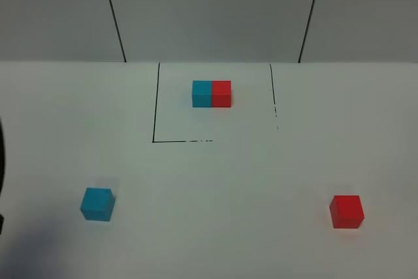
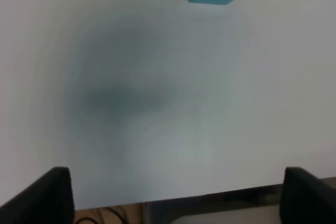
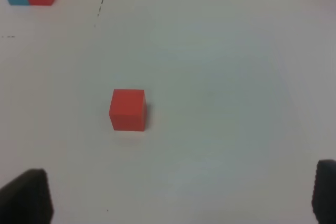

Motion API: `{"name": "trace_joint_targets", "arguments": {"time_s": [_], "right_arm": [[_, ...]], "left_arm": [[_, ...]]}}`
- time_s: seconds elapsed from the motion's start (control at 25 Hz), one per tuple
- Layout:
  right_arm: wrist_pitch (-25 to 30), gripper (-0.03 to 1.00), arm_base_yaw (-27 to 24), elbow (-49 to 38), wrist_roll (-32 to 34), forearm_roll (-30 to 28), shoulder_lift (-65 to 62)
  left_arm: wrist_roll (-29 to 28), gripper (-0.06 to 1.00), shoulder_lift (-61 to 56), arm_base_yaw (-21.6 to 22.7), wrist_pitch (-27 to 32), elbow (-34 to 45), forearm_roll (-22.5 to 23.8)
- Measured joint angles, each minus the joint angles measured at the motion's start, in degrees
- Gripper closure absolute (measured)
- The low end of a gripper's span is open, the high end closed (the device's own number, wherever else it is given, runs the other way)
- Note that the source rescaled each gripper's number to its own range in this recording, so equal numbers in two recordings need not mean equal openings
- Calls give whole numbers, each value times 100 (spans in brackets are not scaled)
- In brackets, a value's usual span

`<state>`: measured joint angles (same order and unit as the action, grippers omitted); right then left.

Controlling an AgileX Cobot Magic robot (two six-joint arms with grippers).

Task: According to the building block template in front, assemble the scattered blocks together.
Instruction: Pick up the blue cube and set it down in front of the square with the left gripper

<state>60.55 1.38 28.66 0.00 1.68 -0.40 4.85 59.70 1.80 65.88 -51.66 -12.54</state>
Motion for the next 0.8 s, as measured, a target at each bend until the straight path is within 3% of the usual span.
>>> {"name": "trace_joint_targets", "arguments": {"time_s": [0.2, 0.44, 0.68, 0.8], "right_arm": [[0, -3, 0, 0, 0, 0, 0], [0, -3, 0, 0, 0, 0, 0], [0, -3, 0, 0, 0, 0, 0], [0, -3, 0, 0, 0, 0, 0]], "left_arm": [[-41, 27, 1703, -560, -327, -425, 144], [-896, 27, 3209, -1451, -869, -930, 1082], [-963, 27, 3959, -1811, -1730, -1112, 872], [-963, 27, 4274, -1912, -1793, -1174, 839]]}}
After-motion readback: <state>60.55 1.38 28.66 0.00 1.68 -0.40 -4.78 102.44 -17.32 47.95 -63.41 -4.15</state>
